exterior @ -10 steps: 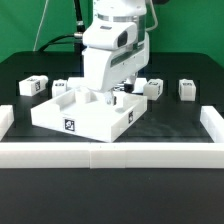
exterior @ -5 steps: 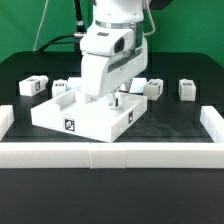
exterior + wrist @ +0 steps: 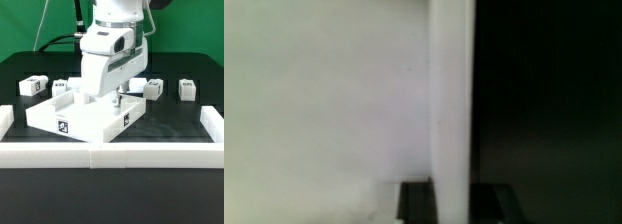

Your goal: Assemble one leg

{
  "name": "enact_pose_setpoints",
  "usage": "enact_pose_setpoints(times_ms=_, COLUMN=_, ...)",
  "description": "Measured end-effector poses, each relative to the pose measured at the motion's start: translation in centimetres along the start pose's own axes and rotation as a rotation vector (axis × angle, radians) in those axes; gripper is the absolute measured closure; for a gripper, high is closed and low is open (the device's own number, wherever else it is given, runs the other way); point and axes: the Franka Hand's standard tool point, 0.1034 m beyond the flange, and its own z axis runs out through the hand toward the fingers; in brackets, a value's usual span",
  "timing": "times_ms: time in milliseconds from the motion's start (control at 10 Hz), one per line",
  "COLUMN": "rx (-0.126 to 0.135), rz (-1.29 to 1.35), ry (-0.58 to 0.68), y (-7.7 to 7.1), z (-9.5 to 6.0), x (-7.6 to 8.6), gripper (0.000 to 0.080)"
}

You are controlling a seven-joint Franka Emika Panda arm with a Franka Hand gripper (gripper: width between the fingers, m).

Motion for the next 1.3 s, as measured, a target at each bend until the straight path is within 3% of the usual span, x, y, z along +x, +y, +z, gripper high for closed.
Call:
enact_pose_setpoints(times_ms=400, rx=-0.002, rz=-0.011, ry=0.0, y=0.1, z=0.0, x=0.0, gripper=0.0739)
enact_pose_setpoints(times_ms=800, rx=-0.025, rz=-0.312, ry=0.002, y=1.1, z=0.0, x=1.2, gripper=0.0739)
enact_pose_setpoints(times_ms=1200, rx=-0.027, rz=-0.338, ry=0.002, y=1.3, z=-0.1, x=1.0, gripper=0.0739)
enact_pose_setpoints(times_ms=1300, rx=-0.036, rz=-0.441, ry=0.005, y=2.1, z=-0.2, x=0.5, gripper=0.0739)
